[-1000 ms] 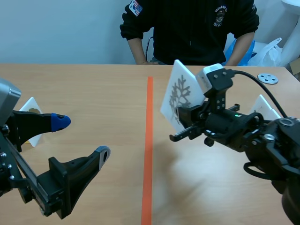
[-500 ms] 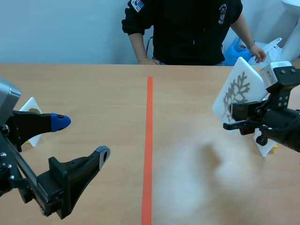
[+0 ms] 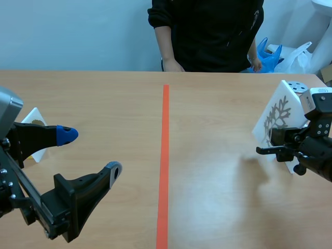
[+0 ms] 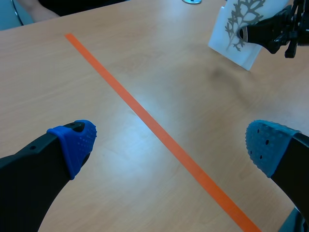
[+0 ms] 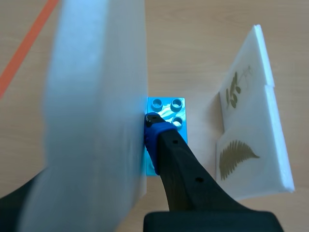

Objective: Sort the leaf by its shape. The table is split by an orange tape line. A compound leaf with several leaflets goes to the left side, a simple leaf with one blade goes to the right side. Return to the home posture when a red brick is placed on the table.

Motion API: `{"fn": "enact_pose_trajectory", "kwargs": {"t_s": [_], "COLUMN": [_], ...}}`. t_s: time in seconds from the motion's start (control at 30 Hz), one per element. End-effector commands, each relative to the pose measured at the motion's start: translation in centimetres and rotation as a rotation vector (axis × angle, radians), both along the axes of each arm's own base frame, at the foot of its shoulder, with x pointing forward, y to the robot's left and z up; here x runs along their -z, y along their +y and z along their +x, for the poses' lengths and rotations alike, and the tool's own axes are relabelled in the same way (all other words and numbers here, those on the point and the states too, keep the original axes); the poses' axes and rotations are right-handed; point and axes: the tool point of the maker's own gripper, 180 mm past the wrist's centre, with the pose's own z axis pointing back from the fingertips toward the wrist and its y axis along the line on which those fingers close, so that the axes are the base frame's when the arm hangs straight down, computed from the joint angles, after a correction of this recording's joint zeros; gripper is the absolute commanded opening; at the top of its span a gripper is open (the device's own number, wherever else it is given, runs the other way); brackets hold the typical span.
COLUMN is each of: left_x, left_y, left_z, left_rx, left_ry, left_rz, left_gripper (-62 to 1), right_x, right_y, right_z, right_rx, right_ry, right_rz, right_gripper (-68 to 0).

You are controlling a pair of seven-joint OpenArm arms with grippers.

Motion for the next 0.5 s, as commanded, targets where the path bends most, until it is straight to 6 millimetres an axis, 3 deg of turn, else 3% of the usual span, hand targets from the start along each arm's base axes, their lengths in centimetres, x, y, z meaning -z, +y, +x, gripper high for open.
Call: {"fn": "enact_pose_trajectory", "kwargs": {"t_s": [0.0,0.47], "left_x": [-0.6,-0.6], "left_y": [0.1,0.1], "left_z": [0.3,0.3], "left_rx": [-0.007,-0.007], "left_ry": [-0.021,-0.021], "left_rz": [-0.014,-0.014], "left_gripper": [1.4,1.4], "right_x": [-0.9,1.7], "right_y": [-0.6,-2.3], "right_z": [0.6,-0.4], "right_rx": [-0.001,0.053], "right_ry": [-0.034,0.015], "right_rz": [-0.013,-0.055], "right_gripper": [-66.2,-66.2]}}
